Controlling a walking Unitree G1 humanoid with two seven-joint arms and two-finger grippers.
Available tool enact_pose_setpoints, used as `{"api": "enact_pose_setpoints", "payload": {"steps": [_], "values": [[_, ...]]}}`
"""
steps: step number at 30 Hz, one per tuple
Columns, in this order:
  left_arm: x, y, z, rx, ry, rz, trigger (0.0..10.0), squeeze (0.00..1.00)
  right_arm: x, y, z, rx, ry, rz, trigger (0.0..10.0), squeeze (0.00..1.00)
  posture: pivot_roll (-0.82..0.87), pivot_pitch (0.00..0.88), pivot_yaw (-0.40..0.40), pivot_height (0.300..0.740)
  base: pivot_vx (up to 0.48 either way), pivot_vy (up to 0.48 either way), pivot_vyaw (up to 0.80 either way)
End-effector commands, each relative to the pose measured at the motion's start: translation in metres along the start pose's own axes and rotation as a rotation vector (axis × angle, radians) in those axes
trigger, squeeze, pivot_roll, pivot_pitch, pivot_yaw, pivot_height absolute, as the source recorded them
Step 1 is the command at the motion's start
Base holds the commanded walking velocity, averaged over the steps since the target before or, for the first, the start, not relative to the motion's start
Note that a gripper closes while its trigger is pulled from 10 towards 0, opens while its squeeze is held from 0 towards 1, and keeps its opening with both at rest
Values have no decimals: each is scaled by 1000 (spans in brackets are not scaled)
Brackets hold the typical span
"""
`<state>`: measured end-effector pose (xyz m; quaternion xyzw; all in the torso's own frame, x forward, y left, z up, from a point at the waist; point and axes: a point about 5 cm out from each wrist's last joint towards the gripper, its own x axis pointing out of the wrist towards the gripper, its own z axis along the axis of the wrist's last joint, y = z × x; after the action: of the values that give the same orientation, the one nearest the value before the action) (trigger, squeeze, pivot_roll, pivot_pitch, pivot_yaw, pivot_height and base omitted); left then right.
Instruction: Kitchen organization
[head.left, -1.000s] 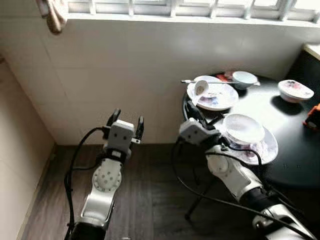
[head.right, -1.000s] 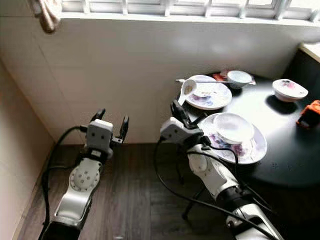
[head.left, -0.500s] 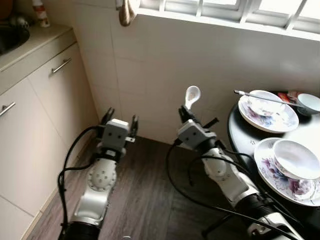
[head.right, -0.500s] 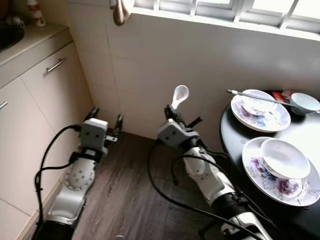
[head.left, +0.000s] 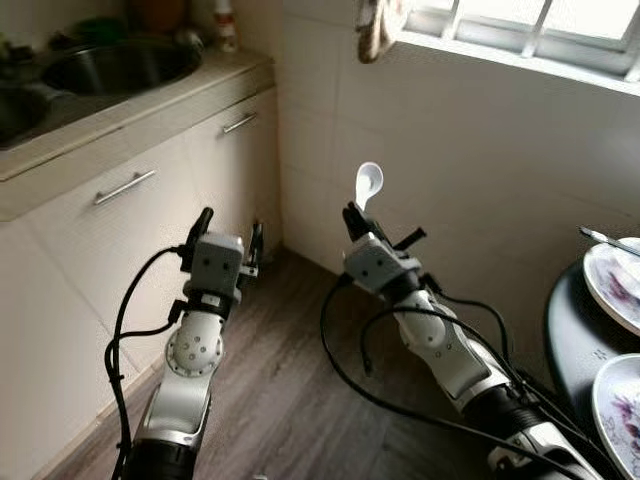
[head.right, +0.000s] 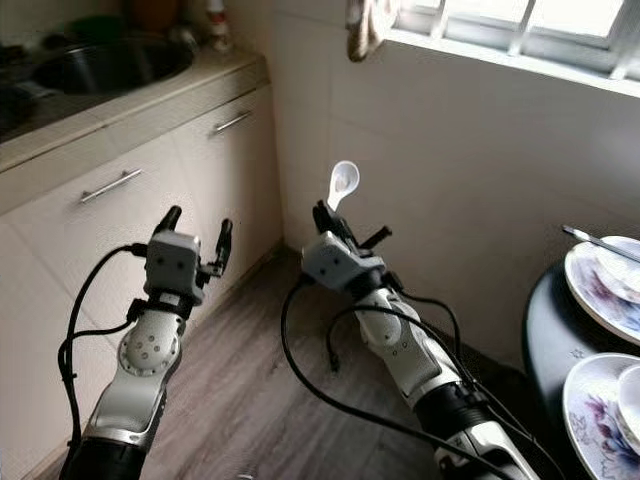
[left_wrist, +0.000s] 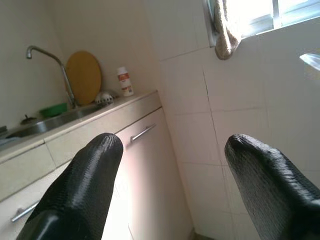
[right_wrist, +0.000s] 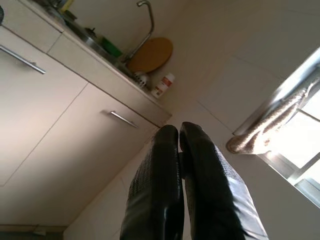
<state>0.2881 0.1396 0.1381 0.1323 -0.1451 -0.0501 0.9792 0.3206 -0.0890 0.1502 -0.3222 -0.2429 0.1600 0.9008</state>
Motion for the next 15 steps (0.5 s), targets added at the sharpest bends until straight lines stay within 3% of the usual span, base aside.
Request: {"api": "enact_pose_setpoints", "payload": {"steps": [1, 7, 15], "values": [[1, 5, 4, 11, -19, 8, 10000, 0, 6, -6, 6, 6, -30, -17, 0, 0, 111, 0, -69, 740, 0, 0, 800], [2, 5, 5, 16, -24, 7, 10000, 0, 11, -13, 9, 41, -43, -47, 0, 0, 113, 0, -70, 740, 0, 0, 800], [2, 5, 5, 20, -27, 9, 10000, 0, 22, -24, 12, 50, -51, -84, 0, 0, 116, 0, -73, 740, 60, 0, 0]]}}
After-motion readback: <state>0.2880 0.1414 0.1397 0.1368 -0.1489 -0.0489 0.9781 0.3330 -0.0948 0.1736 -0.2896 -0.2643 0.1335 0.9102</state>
